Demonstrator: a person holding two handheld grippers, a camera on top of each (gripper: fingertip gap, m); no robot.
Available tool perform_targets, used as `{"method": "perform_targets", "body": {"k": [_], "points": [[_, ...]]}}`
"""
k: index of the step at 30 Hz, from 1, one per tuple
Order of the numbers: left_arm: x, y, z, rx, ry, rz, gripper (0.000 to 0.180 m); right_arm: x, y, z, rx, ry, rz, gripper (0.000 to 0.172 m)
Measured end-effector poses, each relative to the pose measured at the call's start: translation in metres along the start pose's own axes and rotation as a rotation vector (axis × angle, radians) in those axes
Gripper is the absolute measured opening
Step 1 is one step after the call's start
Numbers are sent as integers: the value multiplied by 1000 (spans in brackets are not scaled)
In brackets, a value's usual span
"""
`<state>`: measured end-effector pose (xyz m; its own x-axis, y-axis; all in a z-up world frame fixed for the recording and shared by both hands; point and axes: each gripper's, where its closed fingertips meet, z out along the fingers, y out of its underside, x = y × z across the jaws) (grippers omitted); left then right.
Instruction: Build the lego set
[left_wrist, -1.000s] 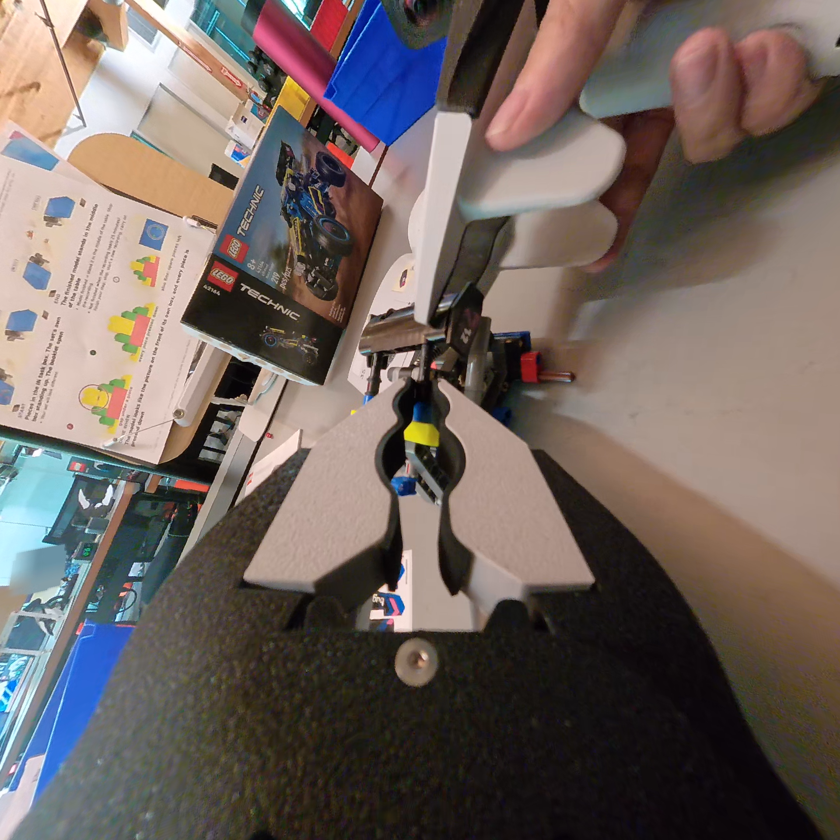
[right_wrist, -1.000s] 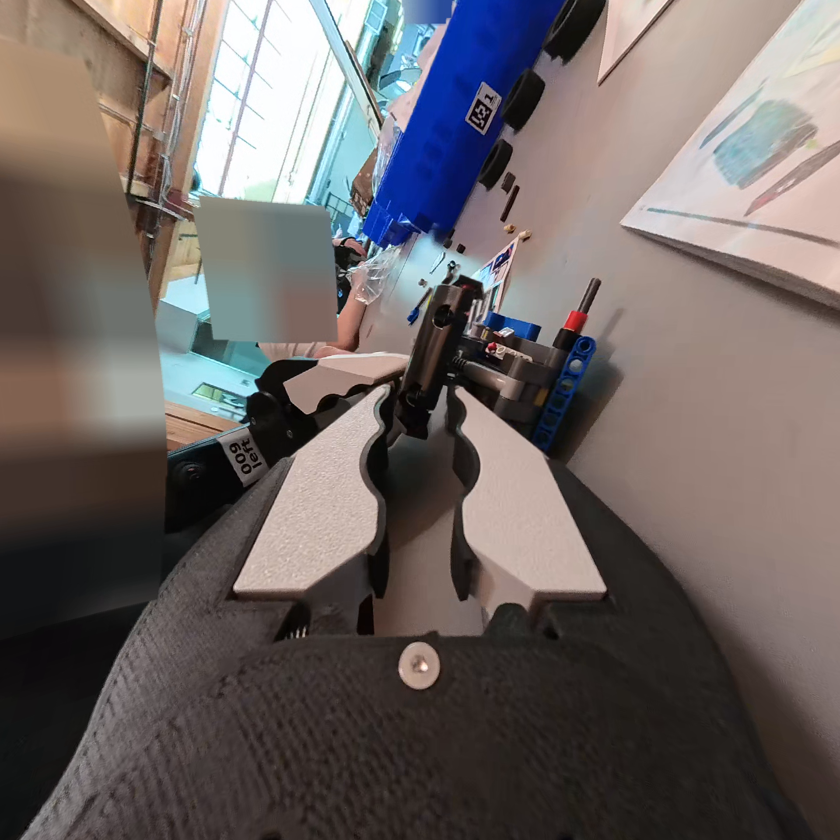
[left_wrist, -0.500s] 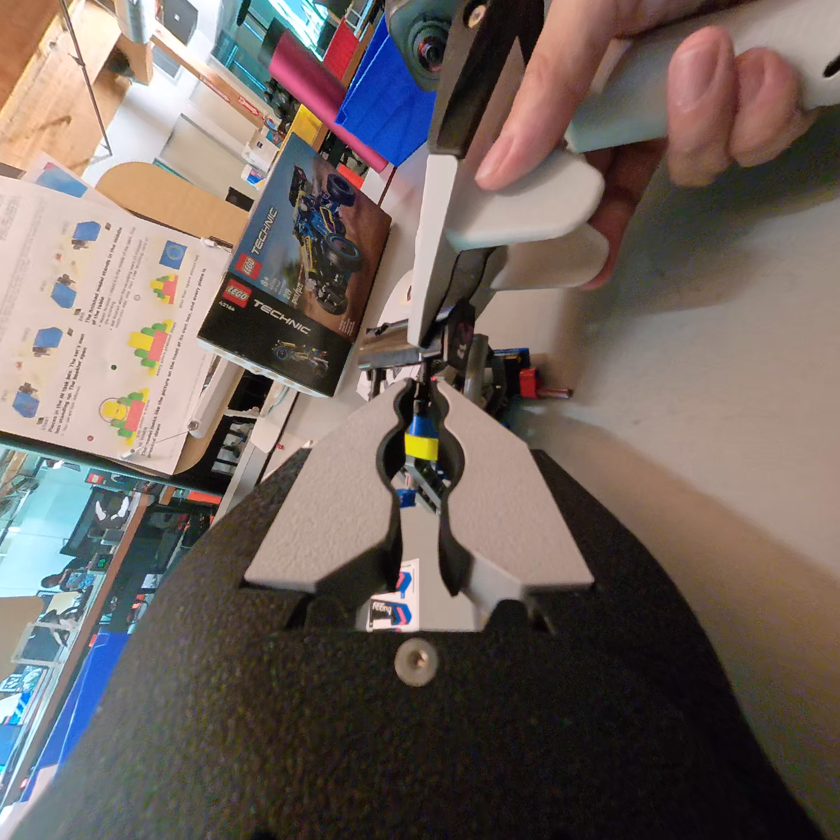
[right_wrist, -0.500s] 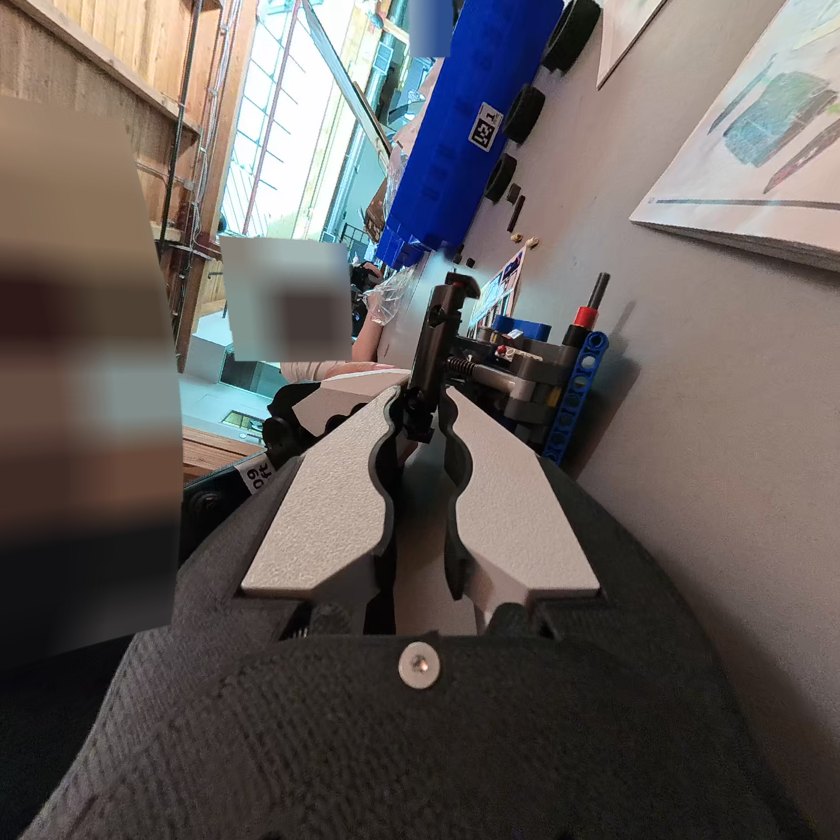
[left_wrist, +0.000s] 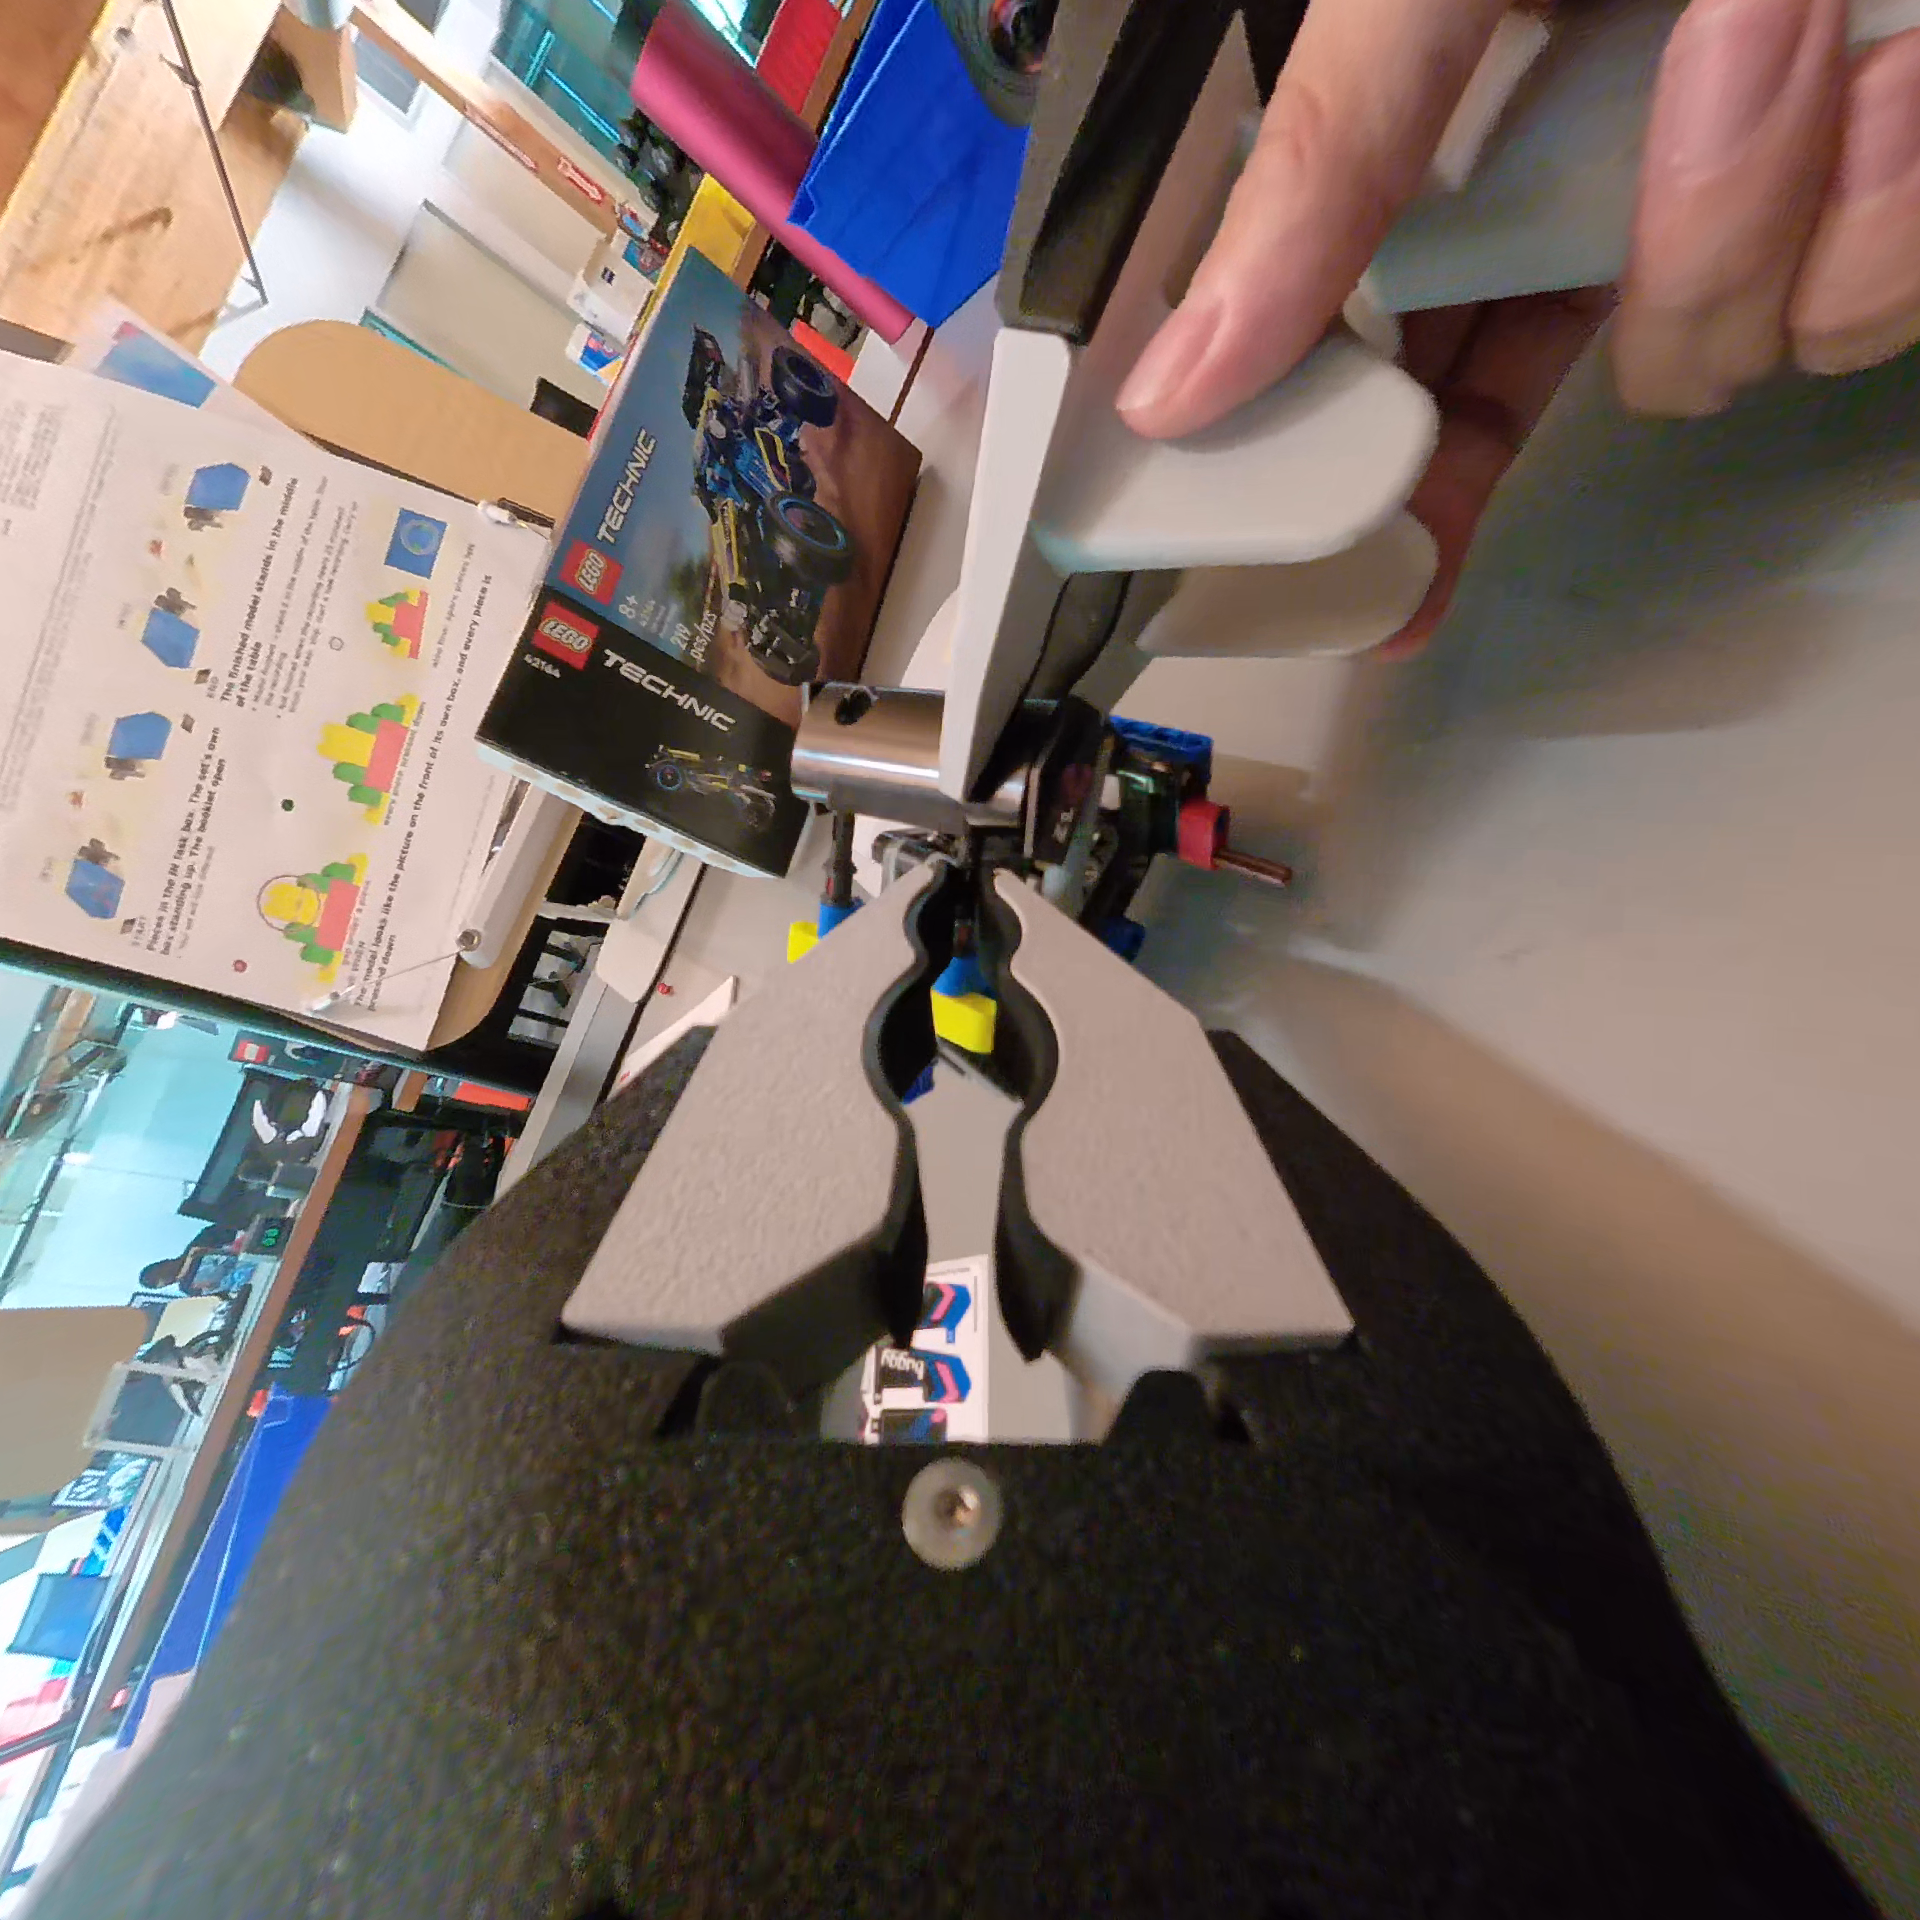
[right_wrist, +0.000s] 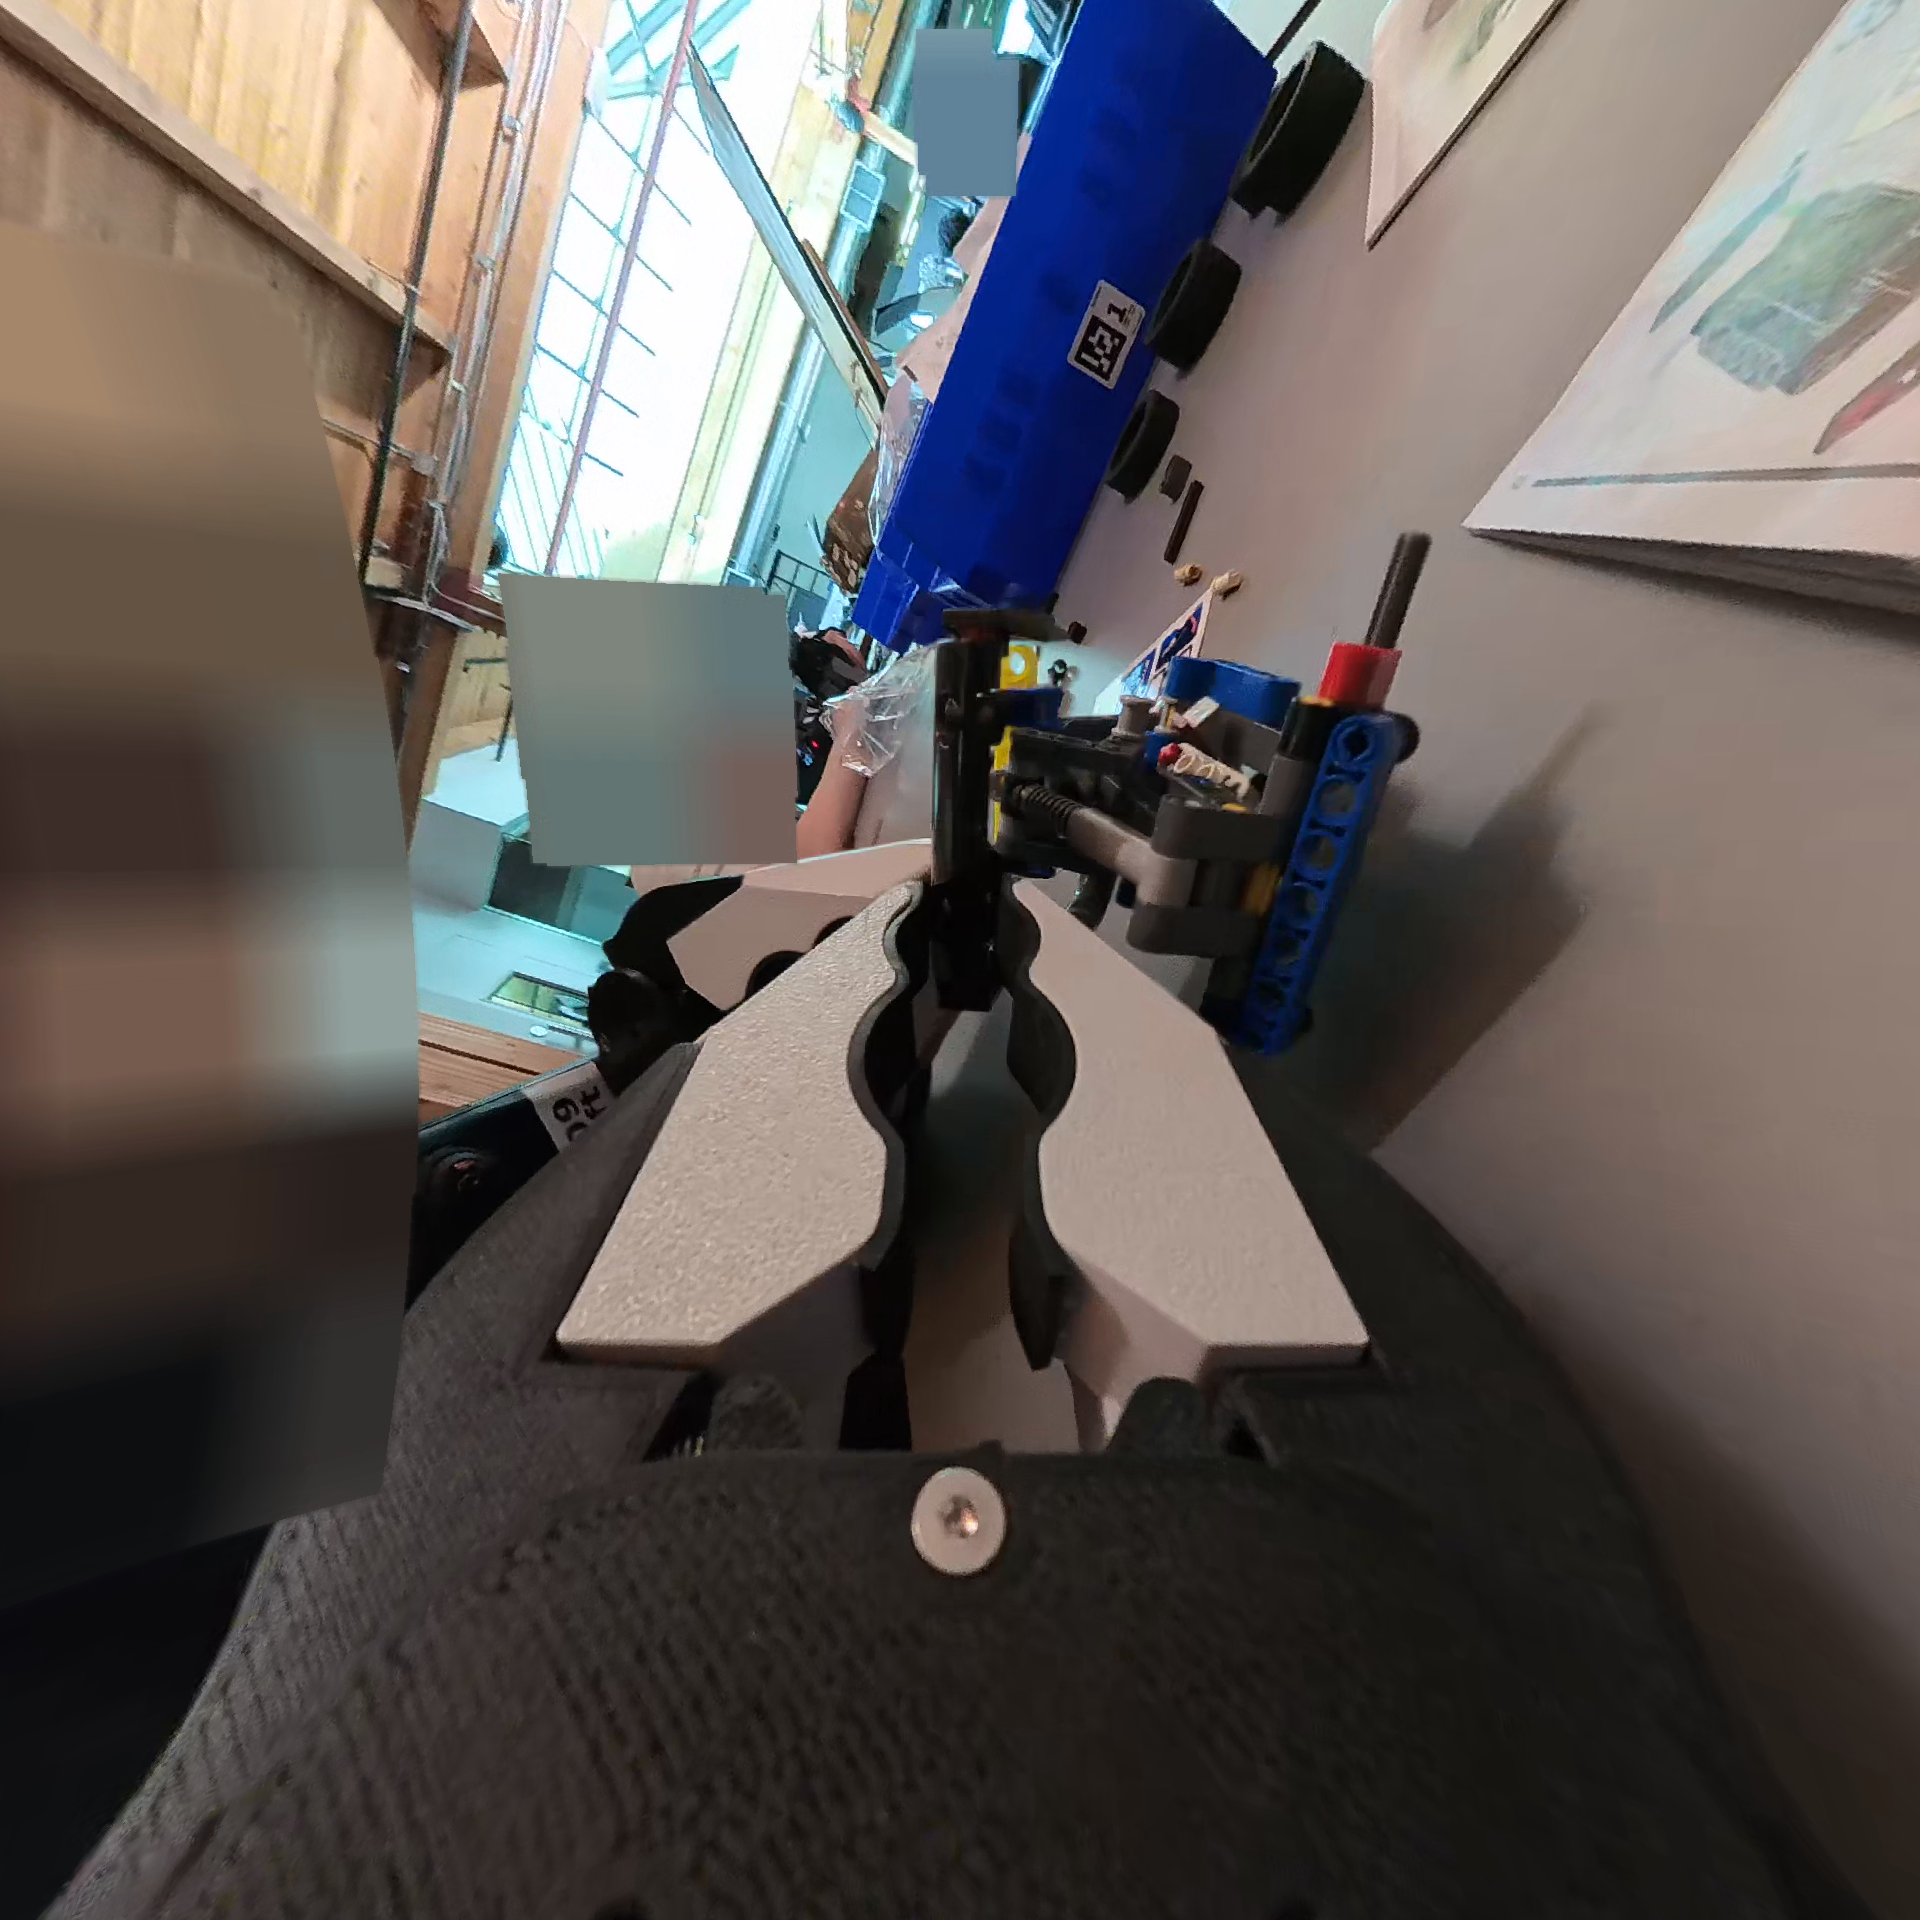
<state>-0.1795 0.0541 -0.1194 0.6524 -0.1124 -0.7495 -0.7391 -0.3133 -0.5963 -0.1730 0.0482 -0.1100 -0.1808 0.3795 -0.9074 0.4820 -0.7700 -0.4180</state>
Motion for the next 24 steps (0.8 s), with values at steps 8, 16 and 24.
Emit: {"method": "perform_targets", "body": {"k": [8,16,24], "points": [[-1,6,7,-53,21,31,0,6,0,2,3,64,-22,10],[-6,2,10,-21,33,8,0,4,-8,3,38,60,6,10],[-5,1,11,21,62,-7,3,7,-11,1,38,22,68,9]]}}
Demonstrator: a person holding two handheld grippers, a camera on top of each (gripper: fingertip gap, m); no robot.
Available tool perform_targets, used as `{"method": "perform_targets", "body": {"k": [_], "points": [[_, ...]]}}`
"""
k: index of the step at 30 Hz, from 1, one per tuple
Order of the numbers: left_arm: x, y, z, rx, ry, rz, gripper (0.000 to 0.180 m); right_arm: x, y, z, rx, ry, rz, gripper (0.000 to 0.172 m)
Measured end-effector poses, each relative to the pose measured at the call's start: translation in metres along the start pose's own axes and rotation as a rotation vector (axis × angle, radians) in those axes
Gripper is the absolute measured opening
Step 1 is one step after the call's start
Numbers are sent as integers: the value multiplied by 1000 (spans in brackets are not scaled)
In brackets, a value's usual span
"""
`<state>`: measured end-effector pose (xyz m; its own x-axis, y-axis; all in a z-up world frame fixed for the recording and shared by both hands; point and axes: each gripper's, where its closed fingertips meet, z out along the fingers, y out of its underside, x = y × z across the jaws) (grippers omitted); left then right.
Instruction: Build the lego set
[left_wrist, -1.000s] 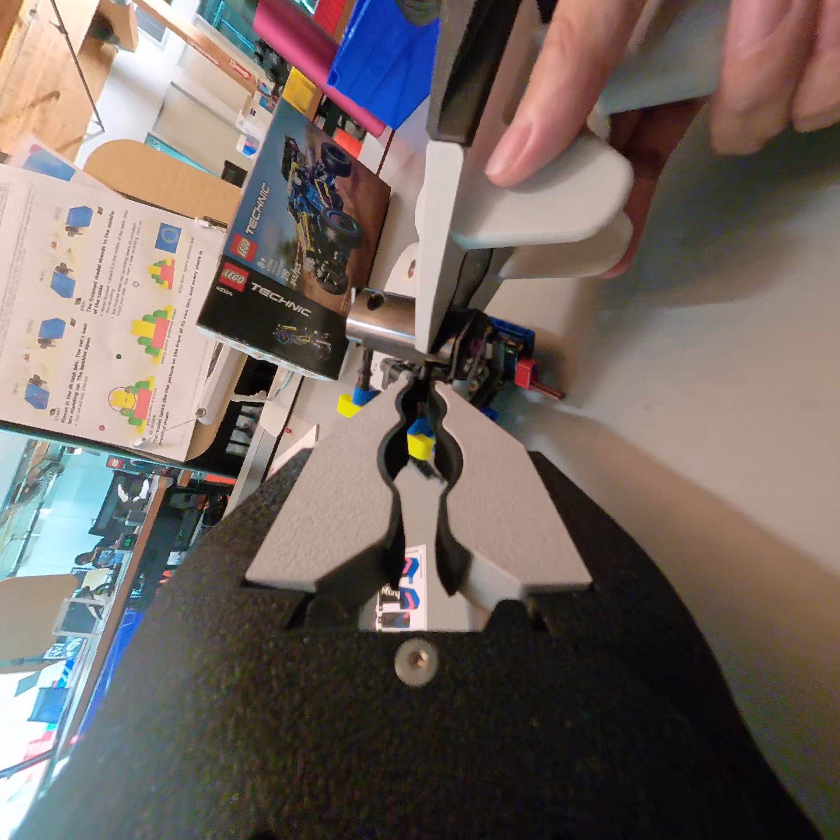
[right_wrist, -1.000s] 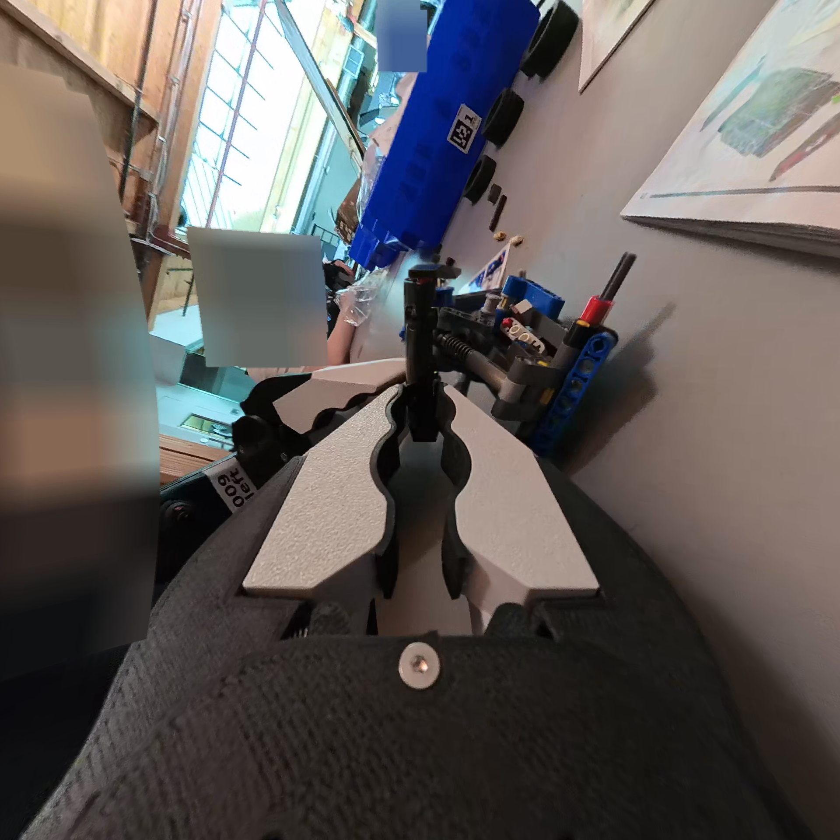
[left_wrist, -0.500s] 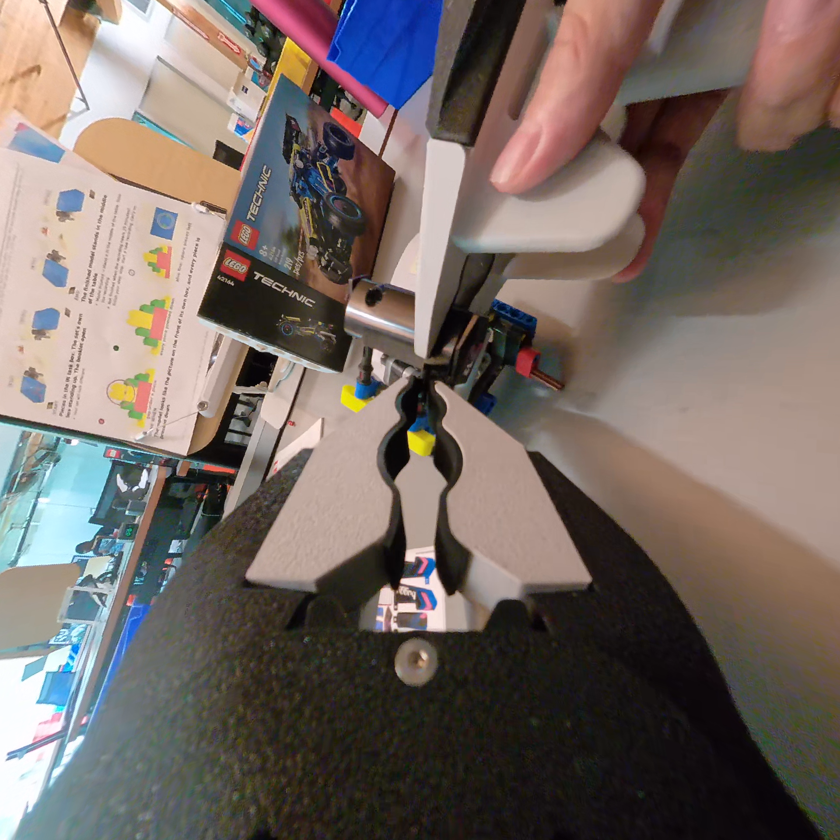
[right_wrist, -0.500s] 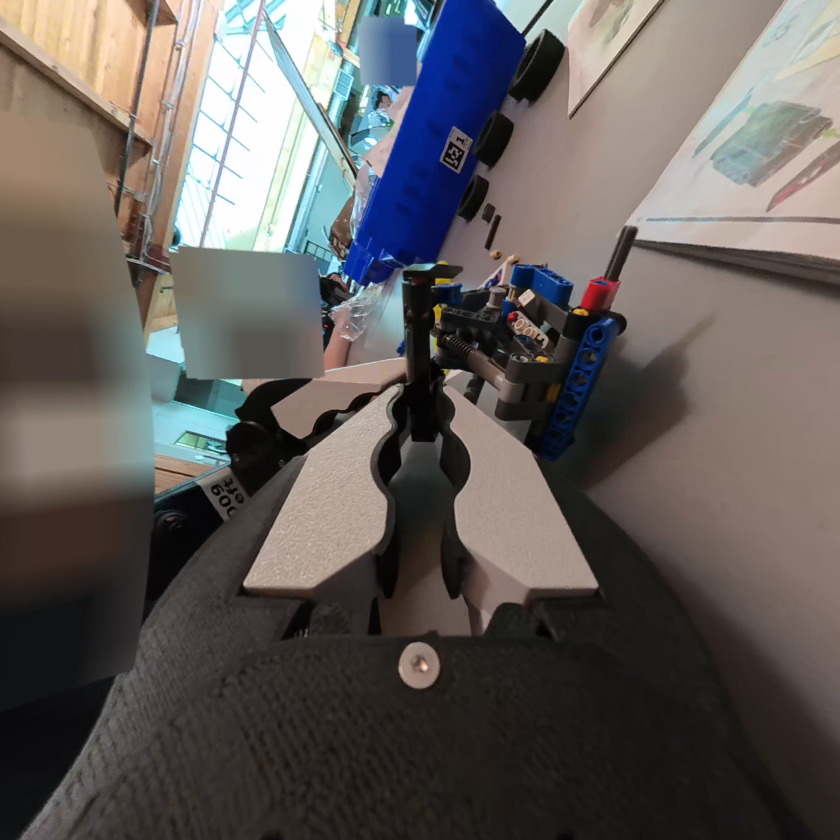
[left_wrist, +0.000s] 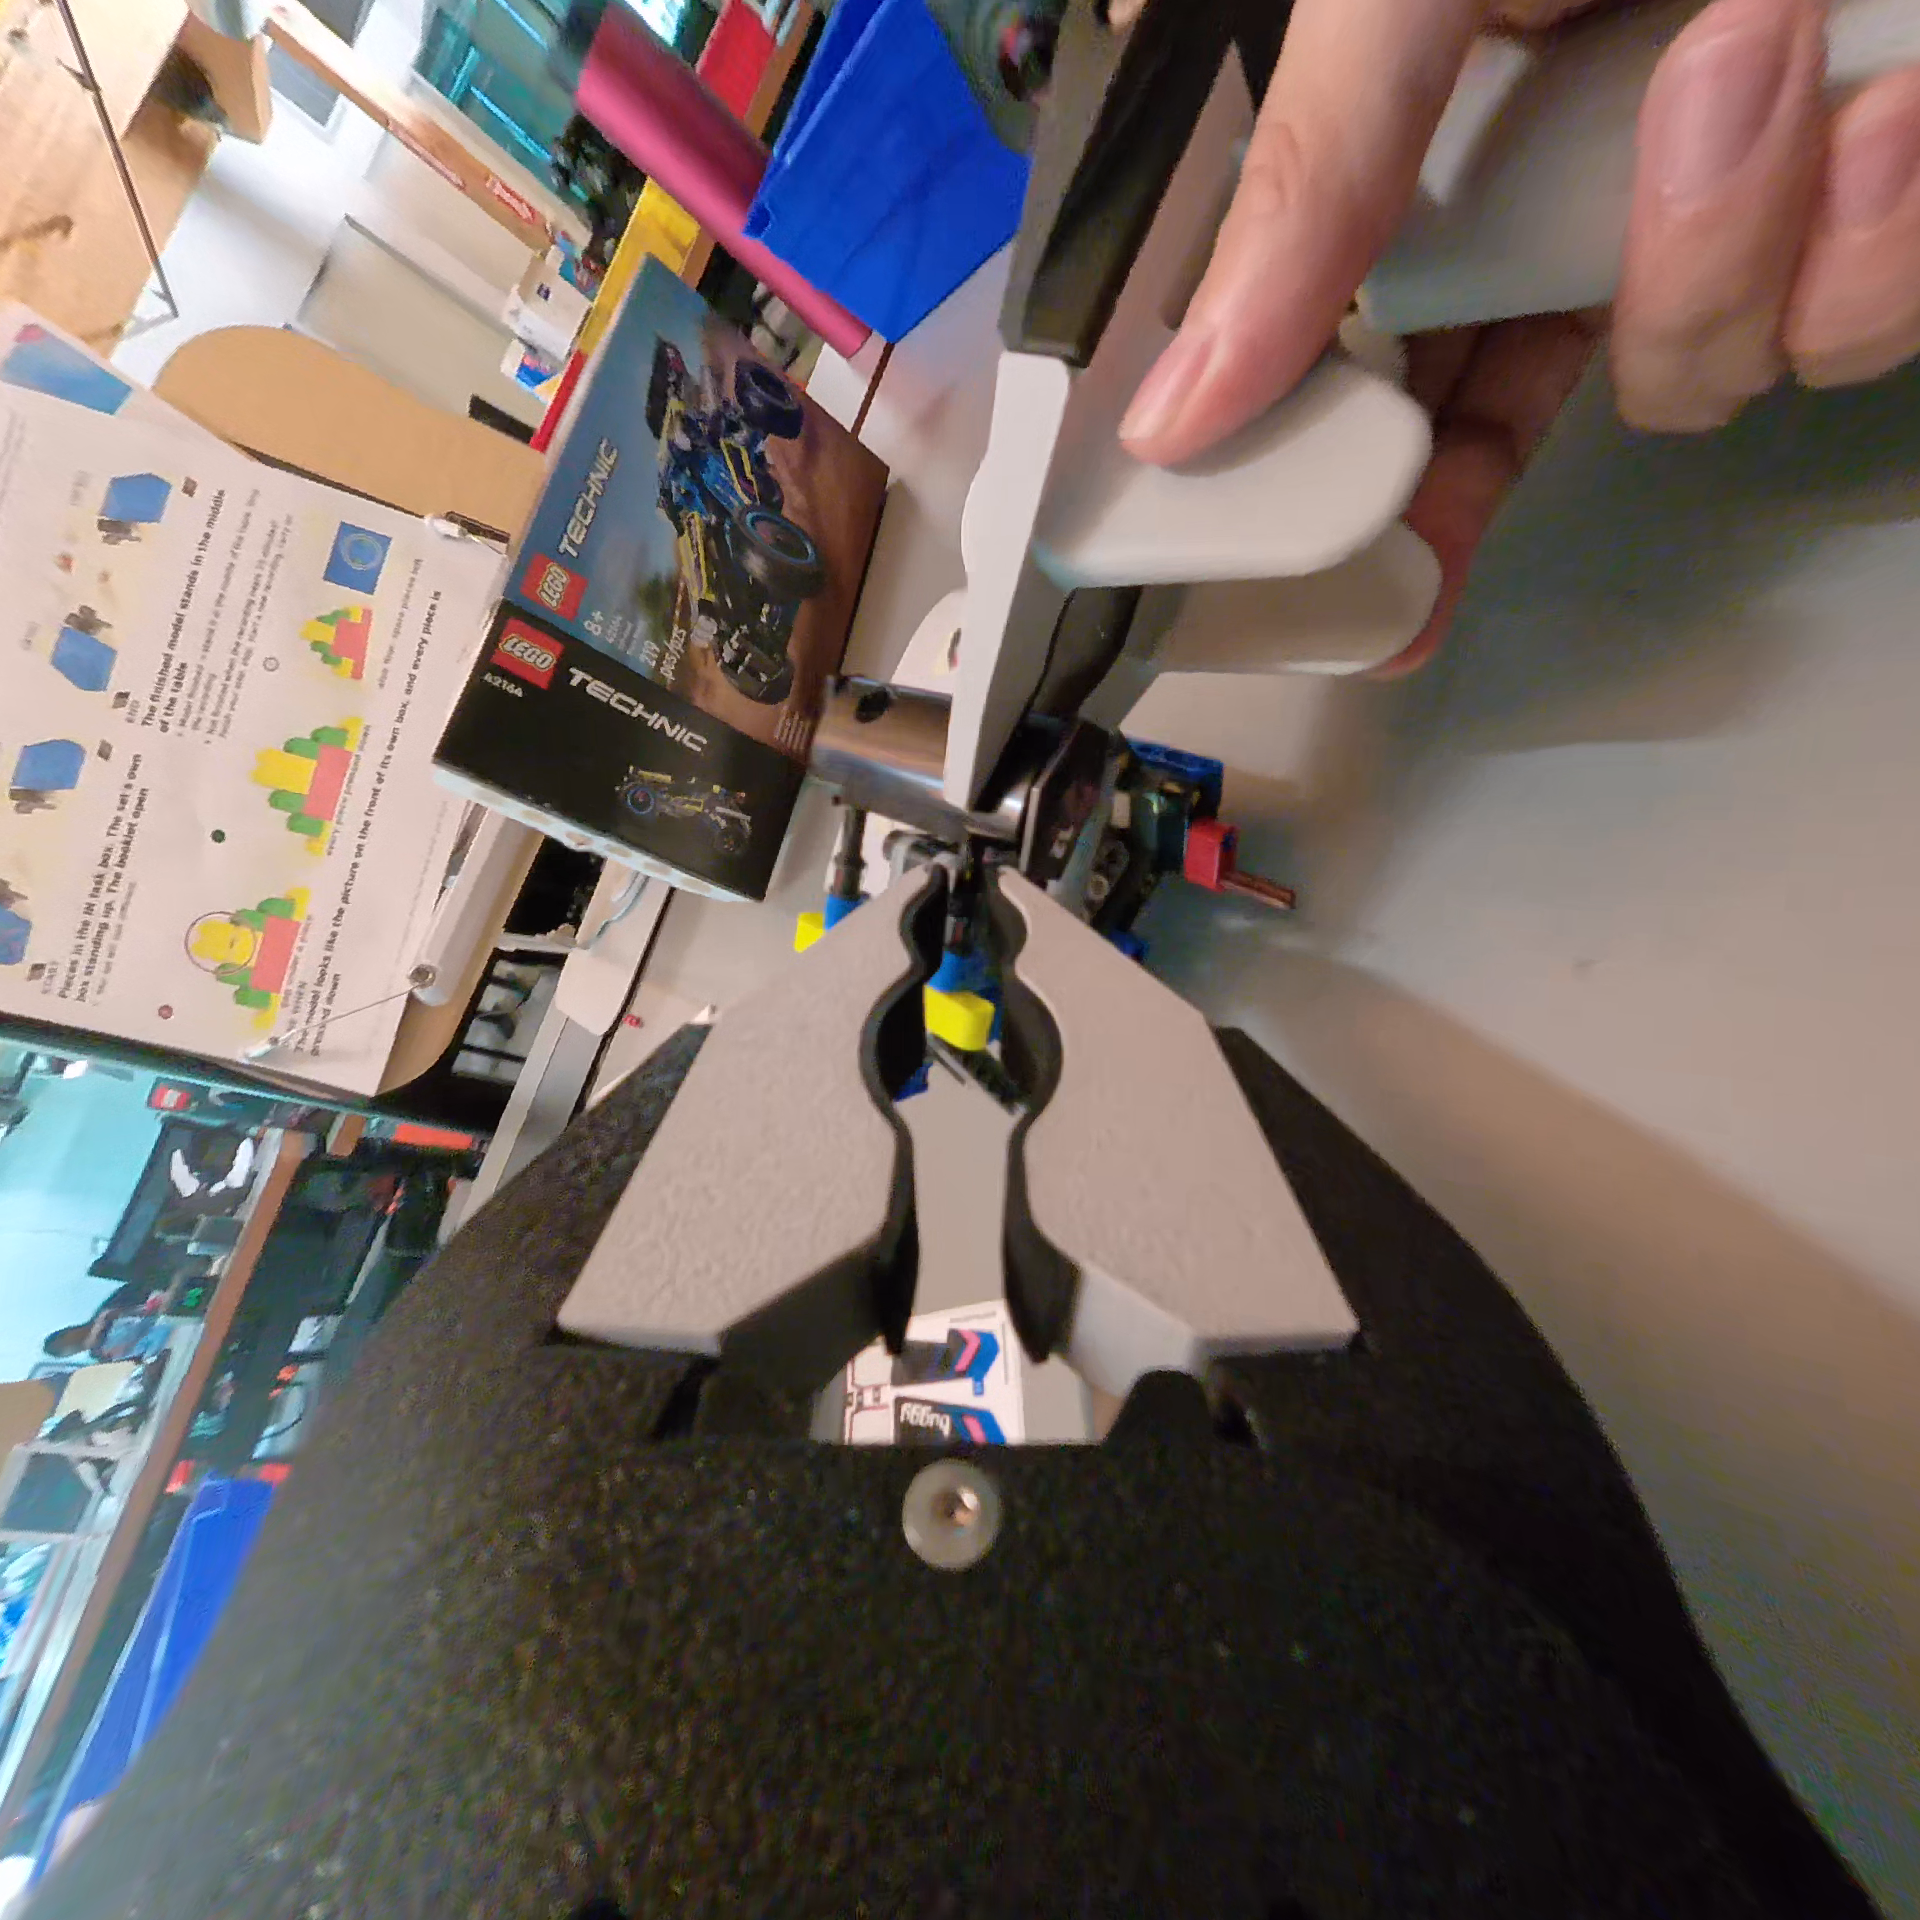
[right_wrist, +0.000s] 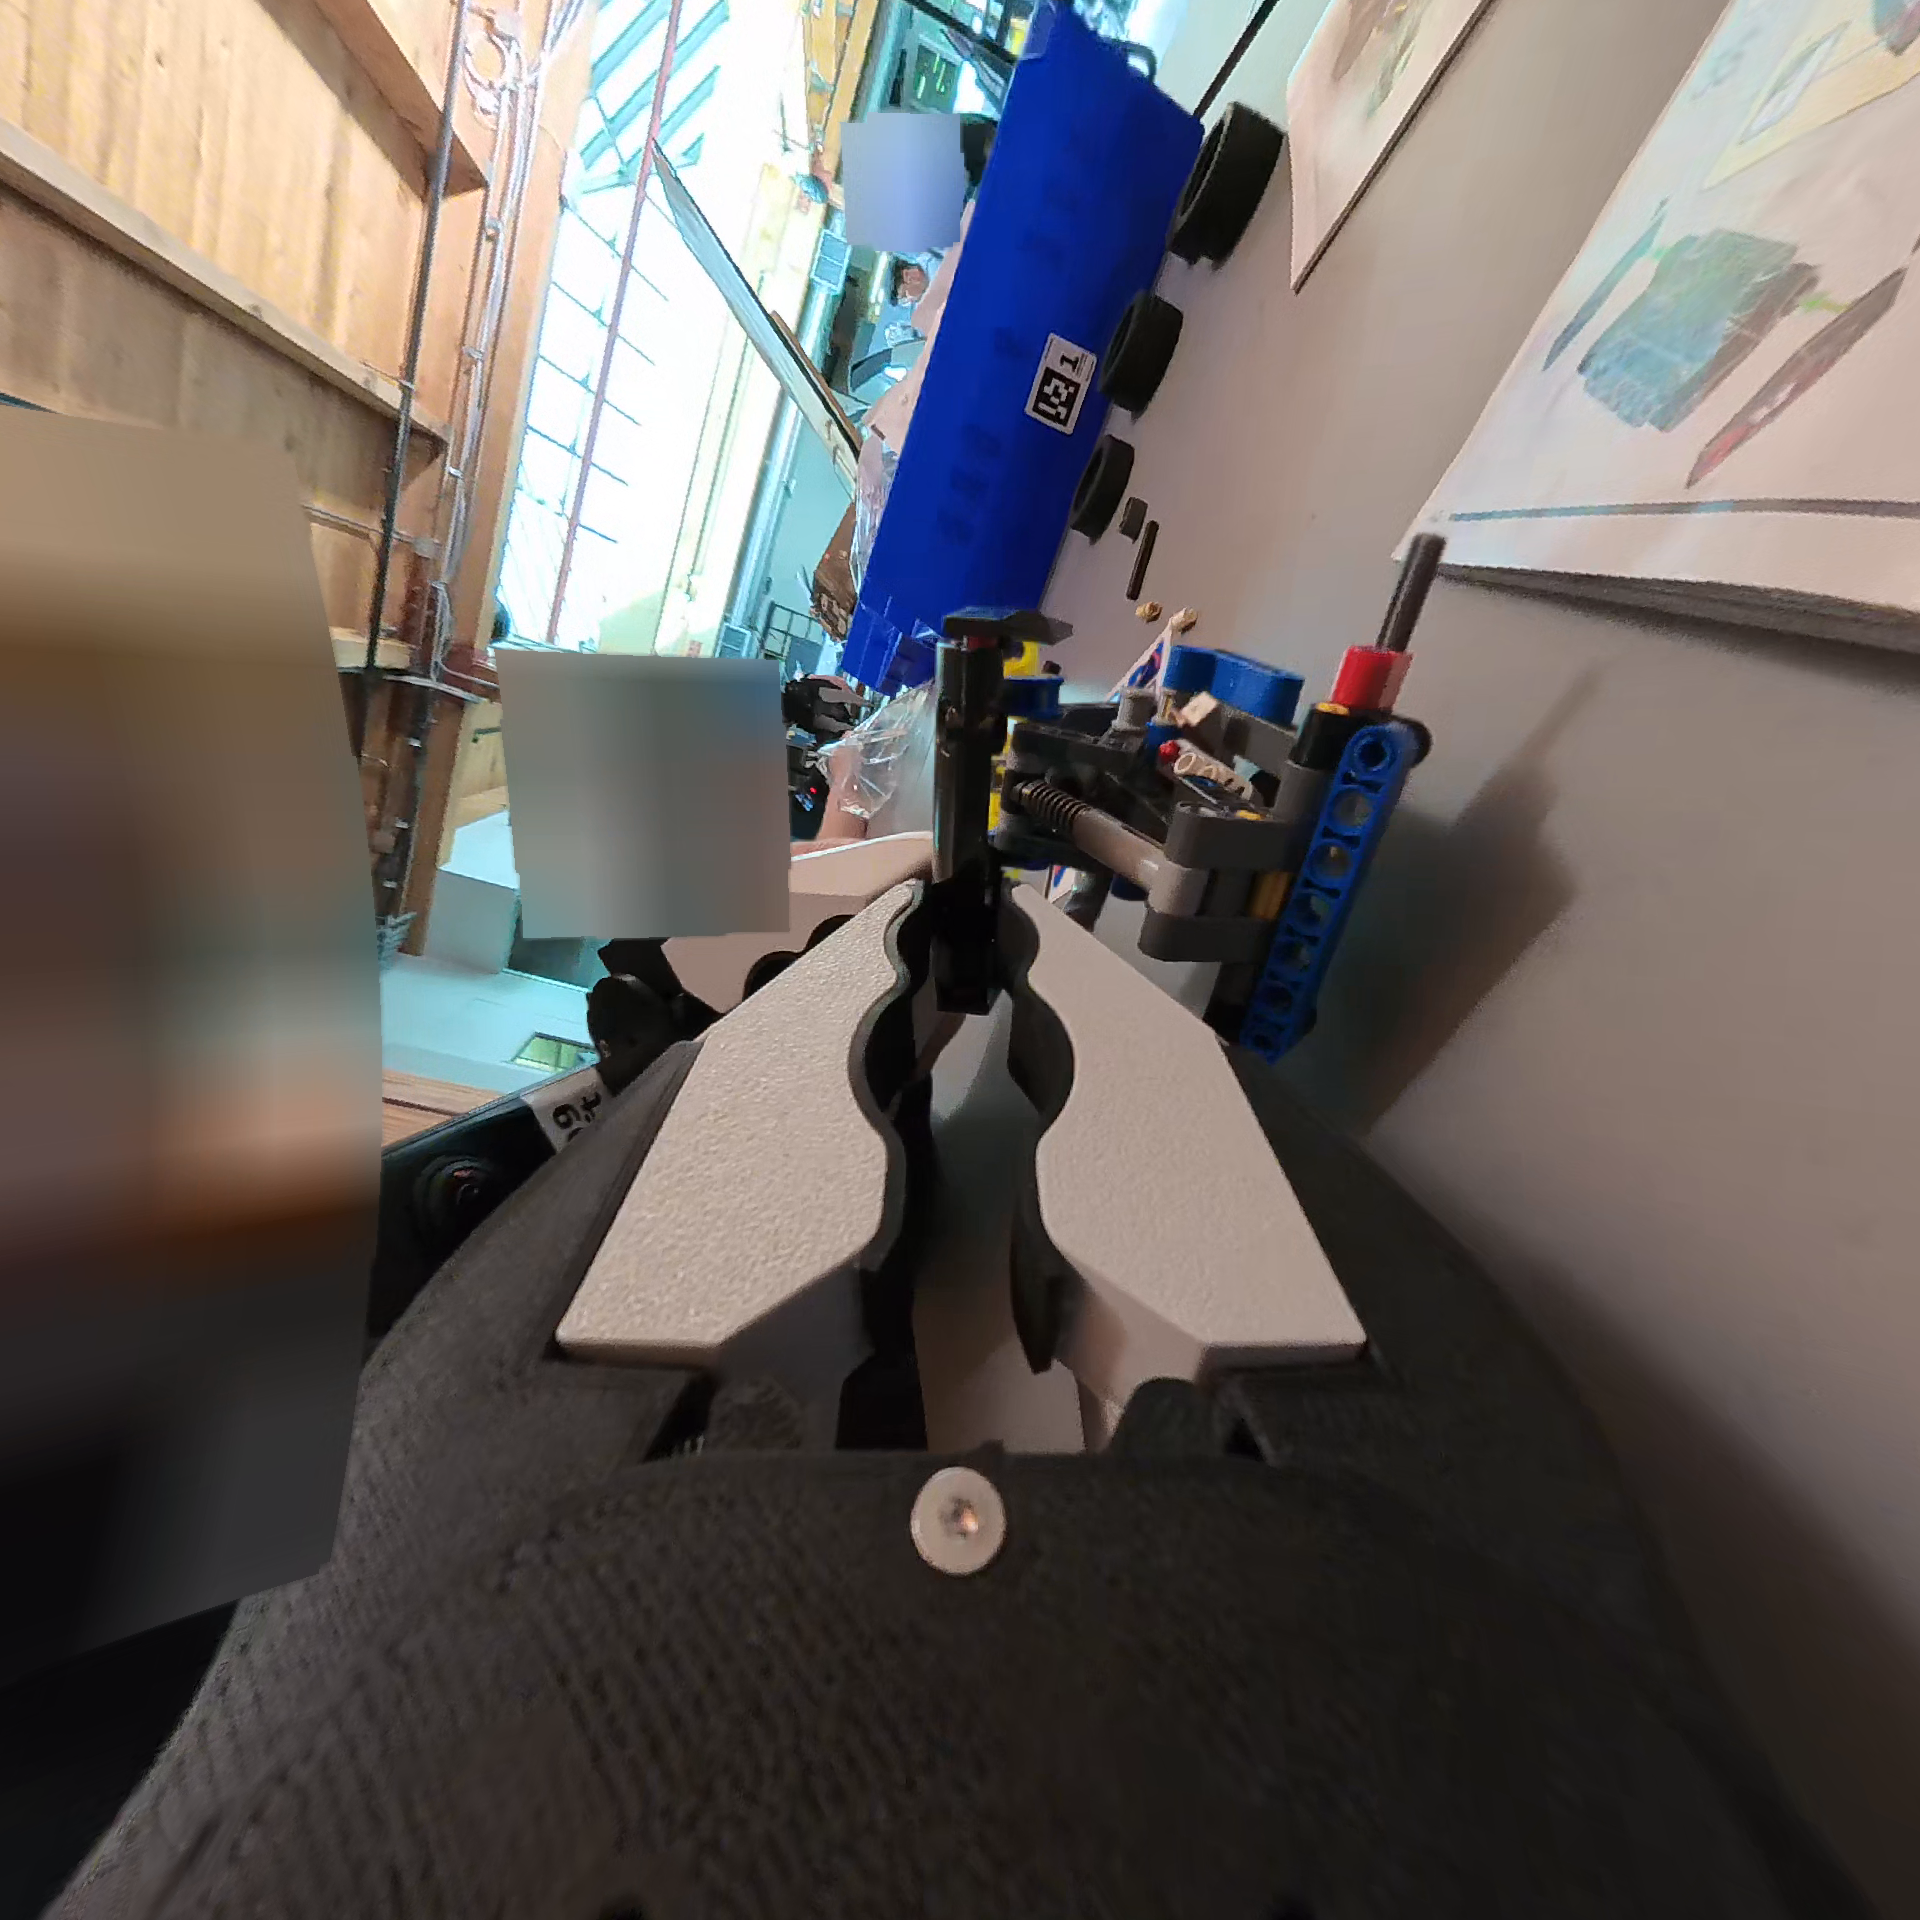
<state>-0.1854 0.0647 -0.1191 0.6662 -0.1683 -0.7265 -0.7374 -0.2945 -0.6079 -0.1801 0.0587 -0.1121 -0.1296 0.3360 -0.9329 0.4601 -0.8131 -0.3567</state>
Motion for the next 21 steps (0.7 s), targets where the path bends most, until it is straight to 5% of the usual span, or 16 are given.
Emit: {"method": "perform_targets", "body": {"k": [5,11,18,21], "points": [[-10,-3,-9,100,69,-132,26,5,-8,-8,-15,-16,-44,20],[-11,10,-11,192,397,-395,44,3,-2,-23,-168,30,-273,57],[-3,18,5,176,715,-503,73,24,-30,-32,-213,373,-973,123],[3,19,15,179,798,-482,74,20,-30,-14,-241,313,-1158,117]]}}
